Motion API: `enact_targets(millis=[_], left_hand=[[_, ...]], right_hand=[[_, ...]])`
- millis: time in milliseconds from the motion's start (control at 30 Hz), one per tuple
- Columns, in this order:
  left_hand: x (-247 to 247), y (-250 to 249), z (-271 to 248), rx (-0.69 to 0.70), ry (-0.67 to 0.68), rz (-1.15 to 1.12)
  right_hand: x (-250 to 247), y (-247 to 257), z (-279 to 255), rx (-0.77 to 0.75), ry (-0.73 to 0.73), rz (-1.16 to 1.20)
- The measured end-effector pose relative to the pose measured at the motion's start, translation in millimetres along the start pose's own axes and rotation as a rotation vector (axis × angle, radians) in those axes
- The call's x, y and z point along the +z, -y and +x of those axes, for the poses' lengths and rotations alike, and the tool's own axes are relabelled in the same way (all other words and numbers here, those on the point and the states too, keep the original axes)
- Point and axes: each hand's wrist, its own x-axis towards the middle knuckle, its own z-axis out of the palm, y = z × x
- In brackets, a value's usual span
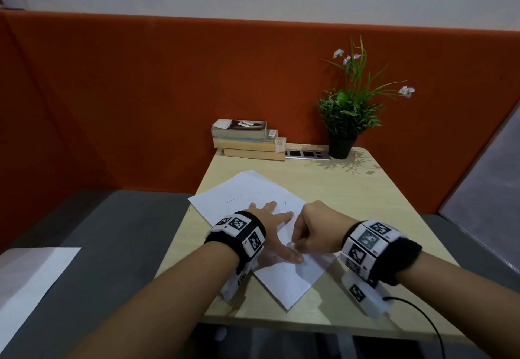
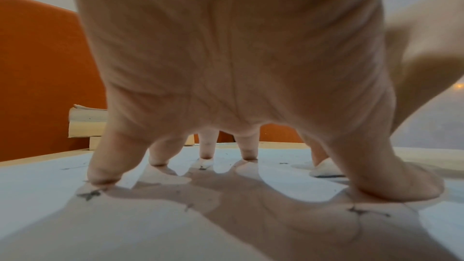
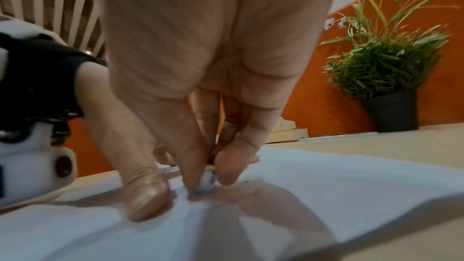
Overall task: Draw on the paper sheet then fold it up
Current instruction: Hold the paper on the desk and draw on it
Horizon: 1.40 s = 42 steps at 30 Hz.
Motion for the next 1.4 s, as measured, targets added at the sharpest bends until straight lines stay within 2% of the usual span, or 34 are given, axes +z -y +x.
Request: enact_targets(millis=[167,267,367,467,667,900,1133,1333,1400], left_hand=[[-29.3,15.2,-5.5,-0.049,0.034,0.115],[-40.0,12.9,-14.9,0.002,0.026,0.229],[-34.7,9.3,-14.8,0.096,-0.027,0.121],[-18.7,5.5,-10.9,0.159,0.023,-0.043],[-5.9,0.3,-11.5,0.116,0.026,0.004],[-8.2,-4.5,-12.2,0.121,0.044,0.075],[-9.8,-4.7,-14.1,0.111,0.051,0.072],[-9.6,-7.0,-14.1,0.117,0.043,0.101],[-8.6,-5.3,-12.8,0.12,0.047,0.088]], right_hand=[[-14.8,-11.5,14.7,0.039,-0.047,-0.065],[-19.2,-17.0,18.6,0.067,-0.046,-0.058],[-17.2,-16.4,18.0,0.052,-0.061,-0.07],[-13.9,-16.3,17.4,0.044,-0.086,-0.083],[-6.5,-13.4,11.8,0.043,-0.143,-0.047],[7.2,-1.7,-20.4,-0.087,-0.012,0.001],[1.3,-1.4,9.2,-0.004,-0.16,-0.032],[10.8,7.3,-21.8,-0.102,-0.019,0.019],[6.4,7.3,-14.9,-0.104,-0.037,-0.017]])
